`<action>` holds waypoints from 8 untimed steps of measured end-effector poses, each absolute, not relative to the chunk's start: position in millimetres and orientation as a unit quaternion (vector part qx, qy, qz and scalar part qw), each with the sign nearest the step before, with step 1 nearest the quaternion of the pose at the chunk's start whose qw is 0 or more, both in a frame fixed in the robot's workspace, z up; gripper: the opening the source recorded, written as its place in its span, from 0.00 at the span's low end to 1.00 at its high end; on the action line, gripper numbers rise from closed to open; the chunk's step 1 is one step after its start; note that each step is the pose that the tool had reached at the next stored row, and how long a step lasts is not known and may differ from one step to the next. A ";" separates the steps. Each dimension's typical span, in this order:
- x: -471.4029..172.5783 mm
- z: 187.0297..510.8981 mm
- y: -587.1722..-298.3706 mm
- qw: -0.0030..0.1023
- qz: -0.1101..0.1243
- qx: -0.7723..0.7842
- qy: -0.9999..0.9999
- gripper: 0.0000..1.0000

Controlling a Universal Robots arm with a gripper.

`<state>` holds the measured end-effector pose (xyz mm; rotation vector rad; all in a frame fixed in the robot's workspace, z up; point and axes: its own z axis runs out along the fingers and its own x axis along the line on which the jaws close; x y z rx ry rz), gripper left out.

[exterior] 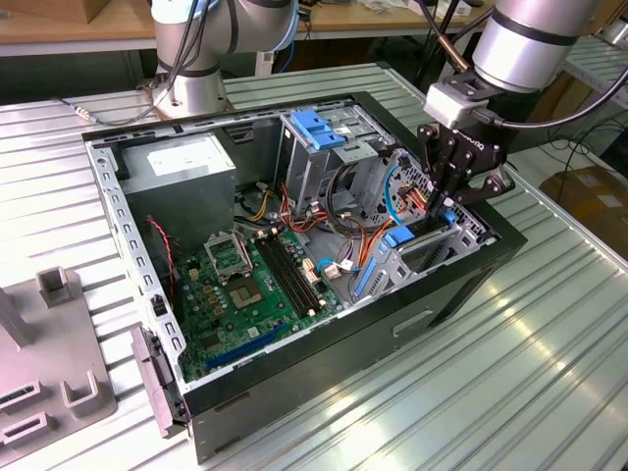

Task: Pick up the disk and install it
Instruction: 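Insert the first disk wire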

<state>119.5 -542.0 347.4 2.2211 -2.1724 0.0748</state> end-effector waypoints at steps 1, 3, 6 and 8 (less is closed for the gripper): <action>119.5 347.4 -542.0 0.017 0.024 0.715 -0.699 0.17; 119.4 347.4 -542.1 0.017 0.024 0.715 -0.699 0.17; 119.4 347.4 -547.7 0.010 0.017 0.714 -0.700 0.17; 119.4 347.4 -549.9 0.001 0.009 0.714 -0.700 0.17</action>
